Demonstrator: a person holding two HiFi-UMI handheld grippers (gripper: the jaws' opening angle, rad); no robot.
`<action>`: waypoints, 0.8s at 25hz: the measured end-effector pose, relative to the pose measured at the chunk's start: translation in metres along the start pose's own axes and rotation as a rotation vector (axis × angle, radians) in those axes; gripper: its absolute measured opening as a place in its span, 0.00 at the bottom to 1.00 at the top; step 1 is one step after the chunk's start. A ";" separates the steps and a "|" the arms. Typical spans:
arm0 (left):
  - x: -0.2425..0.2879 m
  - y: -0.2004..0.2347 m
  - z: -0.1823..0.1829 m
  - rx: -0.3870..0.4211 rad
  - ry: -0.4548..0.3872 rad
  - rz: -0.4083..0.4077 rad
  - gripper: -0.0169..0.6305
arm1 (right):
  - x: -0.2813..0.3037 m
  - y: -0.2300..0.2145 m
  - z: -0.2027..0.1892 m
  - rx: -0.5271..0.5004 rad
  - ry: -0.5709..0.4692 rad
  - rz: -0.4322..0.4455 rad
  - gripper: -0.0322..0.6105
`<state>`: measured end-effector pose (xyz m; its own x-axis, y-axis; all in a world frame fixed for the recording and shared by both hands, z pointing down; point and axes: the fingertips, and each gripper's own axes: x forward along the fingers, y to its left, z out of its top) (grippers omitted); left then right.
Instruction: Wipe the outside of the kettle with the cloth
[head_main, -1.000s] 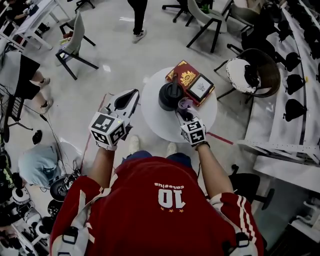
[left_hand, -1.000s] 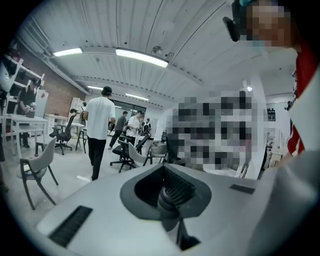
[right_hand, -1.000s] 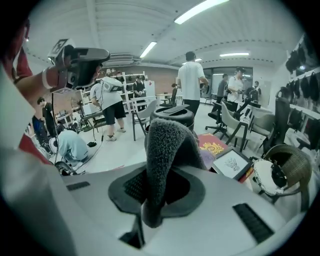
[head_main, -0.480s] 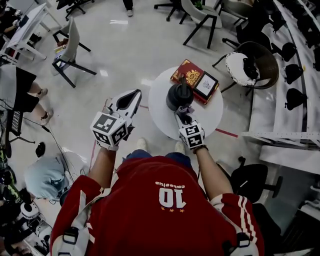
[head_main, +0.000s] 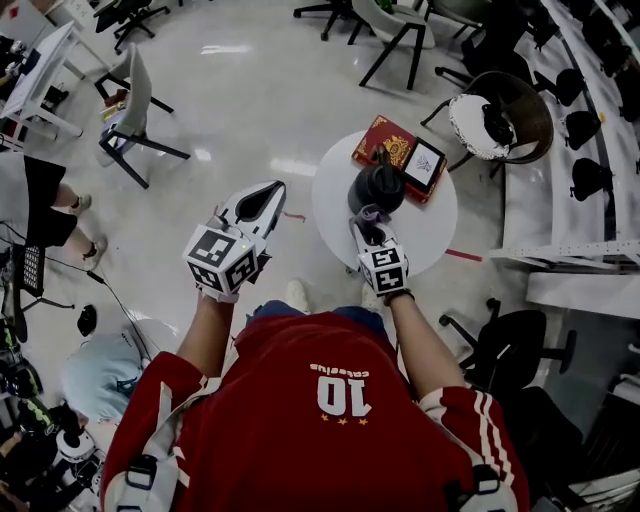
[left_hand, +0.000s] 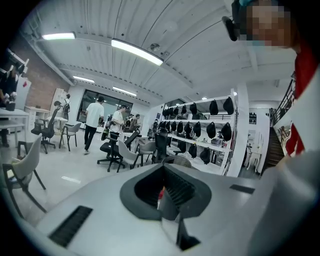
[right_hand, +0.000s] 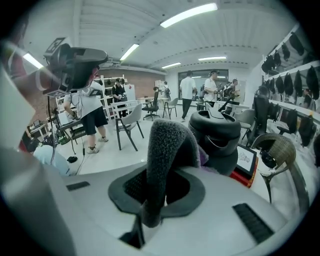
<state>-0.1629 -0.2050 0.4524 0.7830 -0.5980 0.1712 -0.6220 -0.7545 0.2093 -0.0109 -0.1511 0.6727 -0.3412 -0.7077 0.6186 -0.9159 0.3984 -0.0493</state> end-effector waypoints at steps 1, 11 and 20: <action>-0.004 0.004 0.001 0.000 -0.002 0.000 0.04 | 0.002 0.003 0.004 0.007 -0.006 -0.007 0.13; -0.031 0.042 0.007 -0.009 -0.014 0.013 0.04 | 0.027 0.014 0.045 0.054 -0.040 -0.080 0.13; -0.046 0.058 0.010 0.002 -0.012 0.023 0.04 | 0.037 0.017 0.084 0.040 -0.093 -0.091 0.13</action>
<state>-0.2347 -0.2243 0.4470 0.7685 -0.6185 0.1642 -0.6399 -0.7411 0.2034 -0.0571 -0.2193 0.6289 -0.2726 -0.7916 0.5468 -0.9510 0.3077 -0.0287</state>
